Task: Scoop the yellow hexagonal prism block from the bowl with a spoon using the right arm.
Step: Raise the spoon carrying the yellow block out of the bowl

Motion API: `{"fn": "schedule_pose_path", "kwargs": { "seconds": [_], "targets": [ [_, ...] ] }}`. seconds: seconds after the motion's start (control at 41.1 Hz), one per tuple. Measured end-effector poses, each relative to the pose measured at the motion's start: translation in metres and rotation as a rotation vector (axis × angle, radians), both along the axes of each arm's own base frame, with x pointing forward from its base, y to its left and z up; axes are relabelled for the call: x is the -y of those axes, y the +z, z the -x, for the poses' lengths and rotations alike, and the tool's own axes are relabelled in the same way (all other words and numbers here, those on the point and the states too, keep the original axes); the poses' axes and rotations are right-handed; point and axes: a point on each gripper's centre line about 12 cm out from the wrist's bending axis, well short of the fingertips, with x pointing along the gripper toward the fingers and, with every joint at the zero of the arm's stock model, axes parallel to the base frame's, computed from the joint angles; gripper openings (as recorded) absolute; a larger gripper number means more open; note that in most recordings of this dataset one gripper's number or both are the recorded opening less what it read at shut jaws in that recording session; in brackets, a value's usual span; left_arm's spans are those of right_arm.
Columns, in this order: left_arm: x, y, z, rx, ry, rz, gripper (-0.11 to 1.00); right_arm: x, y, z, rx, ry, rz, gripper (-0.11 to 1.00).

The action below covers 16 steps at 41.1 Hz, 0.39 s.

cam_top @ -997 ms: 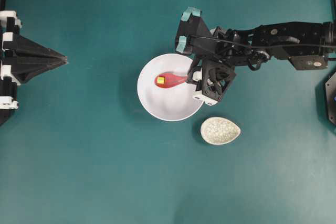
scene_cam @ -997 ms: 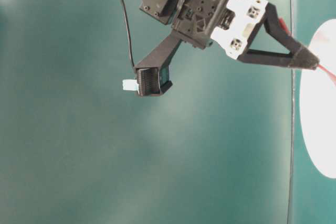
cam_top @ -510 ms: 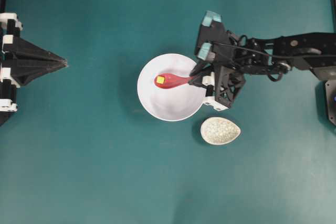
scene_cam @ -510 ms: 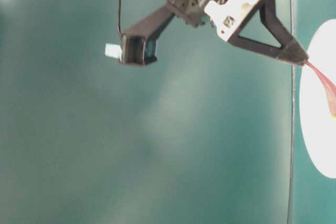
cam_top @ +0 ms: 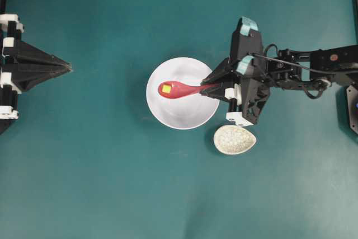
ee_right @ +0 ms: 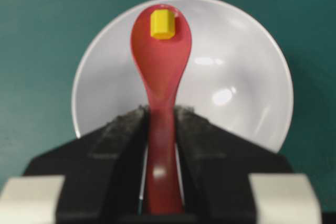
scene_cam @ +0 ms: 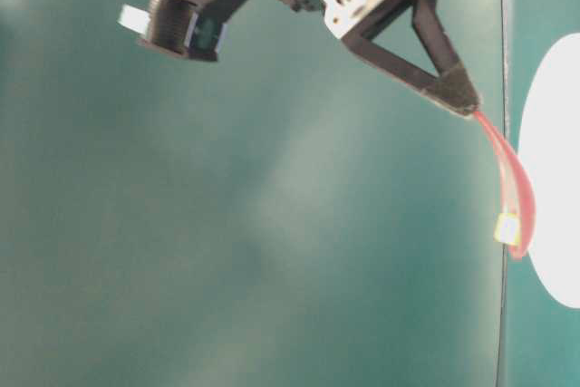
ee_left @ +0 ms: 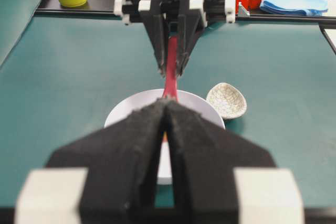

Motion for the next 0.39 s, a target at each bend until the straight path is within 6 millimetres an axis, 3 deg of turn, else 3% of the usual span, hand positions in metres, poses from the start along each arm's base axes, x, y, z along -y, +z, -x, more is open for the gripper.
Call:
{"fn": "schedule_pose_path", "kwargs": {
  "seconds": [0.389],
  "targets": [
    [0.000,0.000,0.000,-0.003,0.002,0.002,0.05,-0.003,0.041,0.017,0.075,0.040,0.043,0.24]
  ]
}}
